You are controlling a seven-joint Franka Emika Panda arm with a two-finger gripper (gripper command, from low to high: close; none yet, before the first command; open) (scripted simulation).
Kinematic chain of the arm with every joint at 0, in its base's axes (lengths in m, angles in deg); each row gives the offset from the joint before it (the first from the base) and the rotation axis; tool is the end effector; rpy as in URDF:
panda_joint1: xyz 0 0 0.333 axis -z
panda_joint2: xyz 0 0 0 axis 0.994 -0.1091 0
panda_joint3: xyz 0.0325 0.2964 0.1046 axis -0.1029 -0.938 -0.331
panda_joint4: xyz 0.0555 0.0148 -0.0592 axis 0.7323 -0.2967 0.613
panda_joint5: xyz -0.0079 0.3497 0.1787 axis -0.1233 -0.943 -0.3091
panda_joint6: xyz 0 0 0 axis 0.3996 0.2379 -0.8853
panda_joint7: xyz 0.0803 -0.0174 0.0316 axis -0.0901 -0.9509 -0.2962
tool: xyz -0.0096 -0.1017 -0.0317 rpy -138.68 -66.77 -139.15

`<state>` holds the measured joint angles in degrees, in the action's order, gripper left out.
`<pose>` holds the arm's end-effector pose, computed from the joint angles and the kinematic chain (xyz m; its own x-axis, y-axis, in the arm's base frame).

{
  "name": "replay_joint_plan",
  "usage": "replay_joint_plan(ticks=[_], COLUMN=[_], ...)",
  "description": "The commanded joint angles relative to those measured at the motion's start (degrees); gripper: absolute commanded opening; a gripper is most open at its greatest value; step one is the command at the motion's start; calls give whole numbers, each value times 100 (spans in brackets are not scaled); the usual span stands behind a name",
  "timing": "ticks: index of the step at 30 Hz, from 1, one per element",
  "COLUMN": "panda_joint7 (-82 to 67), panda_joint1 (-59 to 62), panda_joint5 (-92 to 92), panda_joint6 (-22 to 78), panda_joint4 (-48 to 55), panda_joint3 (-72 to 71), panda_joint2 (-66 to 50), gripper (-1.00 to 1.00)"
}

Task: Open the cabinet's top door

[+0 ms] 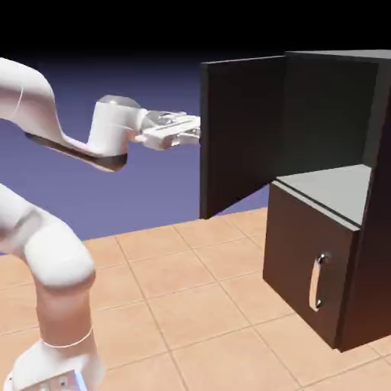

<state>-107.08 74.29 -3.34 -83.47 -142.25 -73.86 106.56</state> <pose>0.3047 0.1776 0.5278 0.6415 0.2993 -0.7063 0.6401 0.2985 0.7079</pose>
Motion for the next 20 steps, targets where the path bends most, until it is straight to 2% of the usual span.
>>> replay_joint_plan(ticks=[1, 12, 19, 20], panda_joint7=[43, 769, 1327, 1327], panda_joint1=[67, 841, 785, 785], panda_joint5=[-110, -655, -564, -564], panda_joint6=[244, 2967, 4343, 4343], panda_joint4=[163, 2139, 3122, 3122], panda_joint3=[-169, -1787, -2205, -2205], panda_joint2=[-170, -2289, -3560, -3560], gripper=[-100, -100, -100, 100])
